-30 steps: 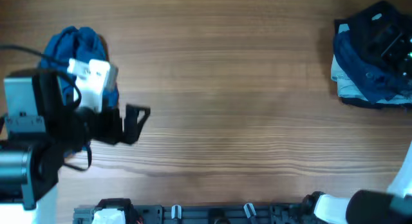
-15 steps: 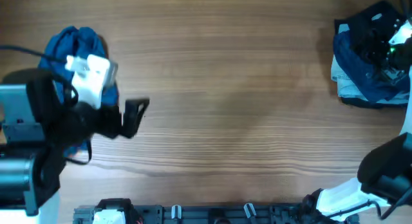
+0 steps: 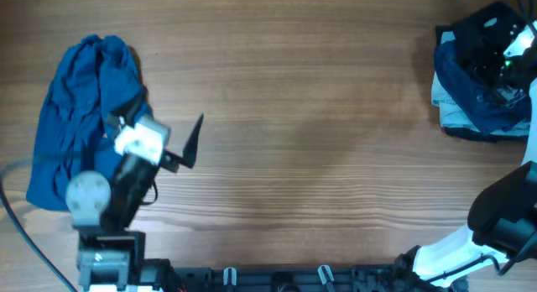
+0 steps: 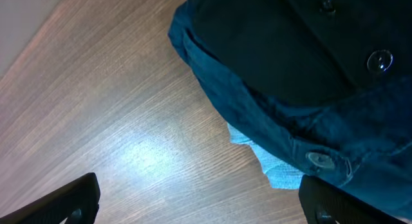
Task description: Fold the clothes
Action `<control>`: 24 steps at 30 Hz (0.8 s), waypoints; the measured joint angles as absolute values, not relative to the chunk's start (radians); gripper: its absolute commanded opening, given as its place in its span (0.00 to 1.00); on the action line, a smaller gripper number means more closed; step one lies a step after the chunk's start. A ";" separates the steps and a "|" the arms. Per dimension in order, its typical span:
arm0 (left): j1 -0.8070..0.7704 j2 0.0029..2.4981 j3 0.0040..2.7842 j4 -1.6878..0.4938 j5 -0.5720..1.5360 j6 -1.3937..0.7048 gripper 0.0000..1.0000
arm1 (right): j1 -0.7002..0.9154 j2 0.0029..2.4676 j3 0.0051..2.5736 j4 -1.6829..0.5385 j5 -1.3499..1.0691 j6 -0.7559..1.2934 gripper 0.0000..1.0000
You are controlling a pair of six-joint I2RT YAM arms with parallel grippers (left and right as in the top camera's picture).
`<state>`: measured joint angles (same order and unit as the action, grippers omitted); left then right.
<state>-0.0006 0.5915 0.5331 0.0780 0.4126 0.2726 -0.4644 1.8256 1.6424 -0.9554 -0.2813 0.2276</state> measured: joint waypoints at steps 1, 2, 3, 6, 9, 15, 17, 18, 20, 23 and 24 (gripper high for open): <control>0.005 0.526 0.427 0.140 0.413 0.272 1.00 | -0.464 1.826 1.642 -0.952 -0.281 0.228 1.00; 0.009 0.494 0.377 0.165 0.414 0.273 1.00 | -0.464 1.826 1.642 -0.950 -0.281 0.228 1.00; 0.010 0.459 0.322 0.207 0.413 0.272 1.00 | -0.464 1.826 1.642 -0.945 -0.281 0.228 1.00; 0.018 0.379 0.207 0.245 0.410 0.263 1.00 | -0.464 1.826 1.642 -0.935 -0.281 0.228 1.00; 0.040 0.315 0.121 0.263 0.389 0.207 1.00 | -0.464 1.826 1.642 -0.931 -0.281 0.228 1.00; 0.075 0.239 0.076 0.219 0.332 0.100 1.00 | -0.464 1.826 1.642 -0.930 -0.281 0.228 1.00; 0.089 0.217 0.064 0.202 0.308 0.051 1.00 | -0.464 1.826 1.642 -0.930 -0.281 0.228 0.99; 0.095 0.211 0.058 0.201 0.301 0.036 1.00 | -0.464 1.826 1.642 -0.930 -0.281 0.228 1.00; 0.105 0.203 0.043 0.197 0.285 0.001 1.00 | -0.464 1.826 1.642 -0.930 -0.281 0.228 1.00; 0.110 0.189 0.022 0.144 0.254 -0.059 1.00 | -0.464 1.826 1.642 -0.930 -0.281 0.228 1.00; 0.110 0.185 0.017 0.127 0.247 -0.070 1.00 | -0.464 1.826 1.642 -0.930 -0.281 0.228 1.00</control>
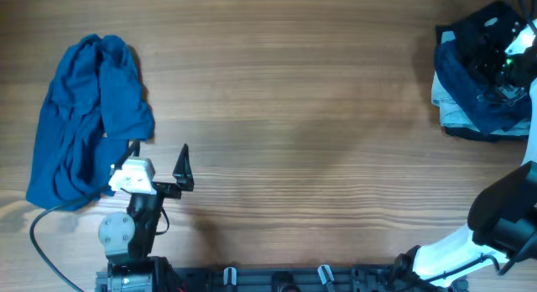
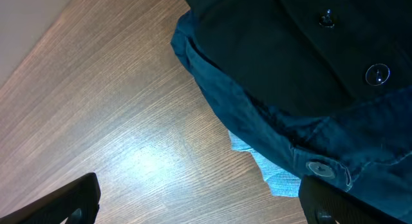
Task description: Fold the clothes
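Observation:
A crumpled blue garment (image 1: 84,116) lies at the table's far left. Just off its lower right edge, near the front of the table, my left gripper (image 1: 159,160) stands open and holds nothing. At the far right is a pile of clothes (image 1: 470,99): a dark denim piece with metal buttons (image 2: 302,147), a black piece (image 2: 270,44) on top and a light blue piece (image 2: 273,176) under it. My right gripper (image 1: 503,53) hovers over this pile. In the right wrist view the right gripper (image 2: 203,208) is wide open, with its fingertips (image 2: 74,201) on either side of bare wood and the pile's edge.
The wooden table (image 1: 302,116) stretches between the two heaps. The arm bases and a black rail (image 1: 277,279) run along the front edge. A cable (image 1: 42,233) loops at the front left.
My left arm has drawn back toward the front edge. Its open gripper was at the blue garment's right edge and is now just below it. The right gripper has barely shifted over the pile.

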Action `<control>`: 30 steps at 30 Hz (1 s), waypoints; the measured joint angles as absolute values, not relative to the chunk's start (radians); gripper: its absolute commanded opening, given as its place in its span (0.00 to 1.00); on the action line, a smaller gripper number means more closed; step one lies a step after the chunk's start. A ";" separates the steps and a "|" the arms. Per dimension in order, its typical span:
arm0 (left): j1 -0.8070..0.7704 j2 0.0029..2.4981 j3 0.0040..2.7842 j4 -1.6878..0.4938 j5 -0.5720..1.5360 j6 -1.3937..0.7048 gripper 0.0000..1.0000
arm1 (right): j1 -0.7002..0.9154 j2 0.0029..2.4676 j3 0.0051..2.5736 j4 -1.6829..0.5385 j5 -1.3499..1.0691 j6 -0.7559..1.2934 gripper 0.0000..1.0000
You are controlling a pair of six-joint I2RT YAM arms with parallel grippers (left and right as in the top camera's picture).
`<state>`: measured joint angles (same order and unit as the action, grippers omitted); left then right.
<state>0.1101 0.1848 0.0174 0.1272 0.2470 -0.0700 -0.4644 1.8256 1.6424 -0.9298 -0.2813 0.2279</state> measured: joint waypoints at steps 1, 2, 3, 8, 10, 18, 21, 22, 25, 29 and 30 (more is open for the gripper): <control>0.110 0.180 0.012 0.113 0.237 -0.084 1.00 | -0.464 1.826 1.642 -0.930 -0.281 0.228 1.00; 0.111 0.175 0.010 0.103 0.228 -0.094 1.00 | -0.464 1.826 1.642 -0.930 -0.281 0.228 1.00; 0.111 0.171 0.010 0.094 0.222 -0.099 1.00 | -0.464 1.826 1.642 -0.930 -0.281 0.228 1.00; 0.113 0.150 0.010 0.017 0.188 -0.119 1.00 | -0.464 1.826 1.642 -0.930 -0.281 0.228 1.00; 0.113 0.135 0.010 -0.014 0.172 -0.119 1.00 | -0.464 1.826 1.642 -0.930 -0.281 0.228 1.00; 0.114 0.074 0.010 -0.062 0.127 -0.122 1.00 | -0.464 1.826 1.642 -0.930 -0.281 0.228 1.00; 0.114 0.054 0.010 -0.062 0.121 -0.122 1.00 | -0.464 1.826 1.642 -0.930 -0.281 0.228 1.00; 0.114 0.039 0.010 -0.061 0.119 -0.122 1.00 | -0.464 1.826 1.642 -0.930 -0.281 0.228 1.00; 0.114 0.015 0.010 -0.061 0.116 -0.122 1.00 | -0.464 1.826 1.642 -0.930 -0.281 0.228 1.00; 0.114 0.015 0.010 -0.061 0.116 -0.122 1.00 | -0.464 1.826 1.642 -0.930 -0.281 0.228 1.00; 0.114 0.015 0.010 -0.061 0.116 -0.122 1.00 | -0.464 1.826 1.642 -0.930 -0.281 0.228 1.00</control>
